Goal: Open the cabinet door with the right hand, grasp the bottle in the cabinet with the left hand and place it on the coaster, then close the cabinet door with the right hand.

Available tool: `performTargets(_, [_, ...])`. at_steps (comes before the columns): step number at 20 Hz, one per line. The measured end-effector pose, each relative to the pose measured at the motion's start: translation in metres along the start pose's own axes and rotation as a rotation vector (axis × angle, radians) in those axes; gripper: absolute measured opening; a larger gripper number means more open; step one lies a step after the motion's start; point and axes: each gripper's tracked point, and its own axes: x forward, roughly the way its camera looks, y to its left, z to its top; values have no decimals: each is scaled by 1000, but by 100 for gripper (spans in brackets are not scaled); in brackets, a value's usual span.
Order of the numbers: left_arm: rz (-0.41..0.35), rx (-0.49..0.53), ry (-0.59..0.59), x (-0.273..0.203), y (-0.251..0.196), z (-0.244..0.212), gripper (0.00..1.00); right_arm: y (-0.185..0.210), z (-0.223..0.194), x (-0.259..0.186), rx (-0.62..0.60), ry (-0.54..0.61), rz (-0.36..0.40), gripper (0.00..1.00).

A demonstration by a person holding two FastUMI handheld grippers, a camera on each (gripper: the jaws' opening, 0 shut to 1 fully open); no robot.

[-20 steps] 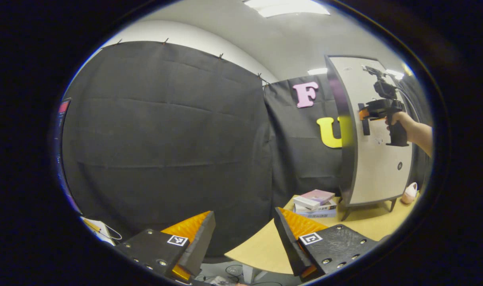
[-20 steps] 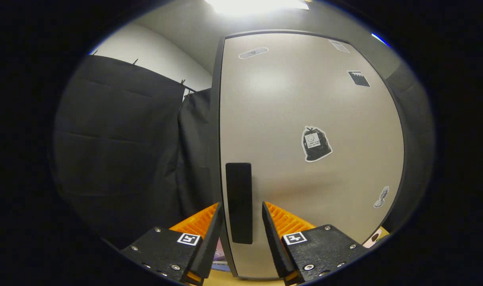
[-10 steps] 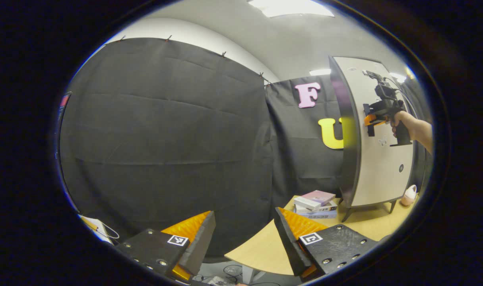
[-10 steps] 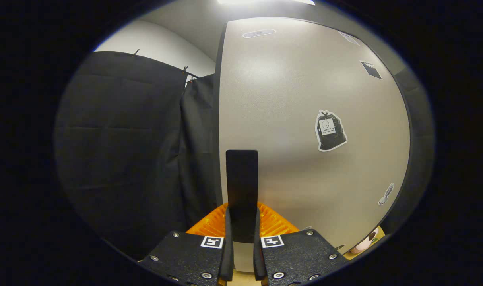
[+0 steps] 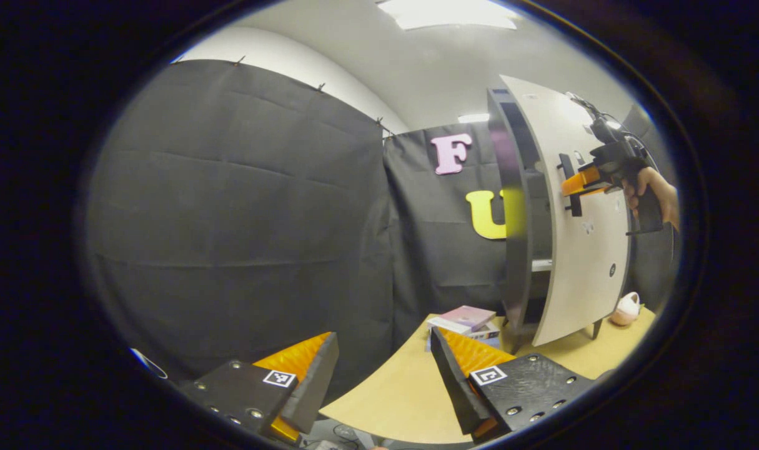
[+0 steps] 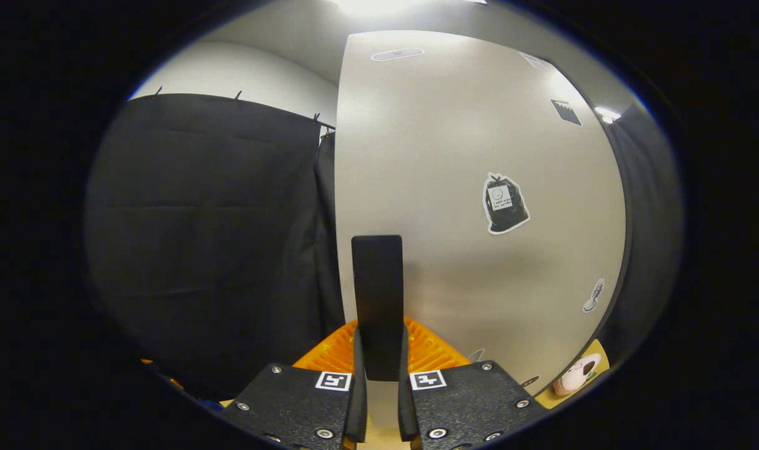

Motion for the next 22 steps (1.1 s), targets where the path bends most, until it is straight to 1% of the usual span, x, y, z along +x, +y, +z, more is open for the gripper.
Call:
performTargets(3, [-66, 1, -10, 7, -28, 1, 90, -2, 0, -1, 5, 3, 25, 20])
performTargets(4, [-85, 5, -5, 9, -36, 0, 86, -2, 0, -2, 3, 5, 31, 20])
performTargets(5, [-99, 7, -7, 9, -43, 1, 86, -2, 1, -2, 2, 6, 37, 20])
performTargets(6, [-109, 4, -12, 8, -49, 5, 90, -3, 0, -4, 3, 7, 43, 20])
performTargets(7, [-116, 0, -17, 5, -55, 7, 90, -4, 0, -6, 8, 6, 48, 20])
performTargets(8, [-121, -5, -21, 3, -61, 11, 86, -5, -1, -9, 15, 0, 57, 20])
performTargets(9, [-124, -8, -25, 1, -68, 12, 90, -6, -1, -12, 22, -9, 69, 20])
performTargets(10, [-123, -6, -25, -2, -74, 15, 85, -9, -1, -13, 28, -15, 81, 20])
performTargets(12, [-134, -9, -31, -7, -90, 19, 85, -12, -2, -15, 26, -17, 104, 20])
performTargets(13, [-140, -9, -32, -9, -98, 21, 90, -15, -2, -16, 32, -20, 115, 20])
performTargets(14, [-143, -7, -30, -11, -107, 21, 89, -18, -2, -16, 36, -23, 124, 20])
performTargets(15, [-146, -5, -27, -14, -116, 21, 85, -21, -3, -17, 38, -22, 132, 20])
performTargets(16, [-157, -7, -27, -15, -127, 21, 85, -23, -3, -20, 37, -24, 138, 20])
performTargets(17, [-171, -10, -29, -18, -139, 24, 85, -26, -2, -24, 38, -24, 142, 20])
performTargets(18, [-182, -9, -30, -22, -151, 25, 90, -28, -2, -29, 42, -26, 143, 20])
performTargets(19, [-192, -6, -32, -24, -162, 28, 90, -30, -1, -34, 44, -28, 143, 20])
performTargets(20, [-202, -4, -36, -25, -173, 30, 85, -33, 0, -40, 45, -31, 142, 20])
performTargets(21, [-216, -5, -40, -29, -185, 34, 89, -36, 0, -43, 48, -35, 138, 20])
performTargets(22, [-230, -9, -43, -33, -198, 36, 85, -39, -1, -44, 47, -37, 134, 20])
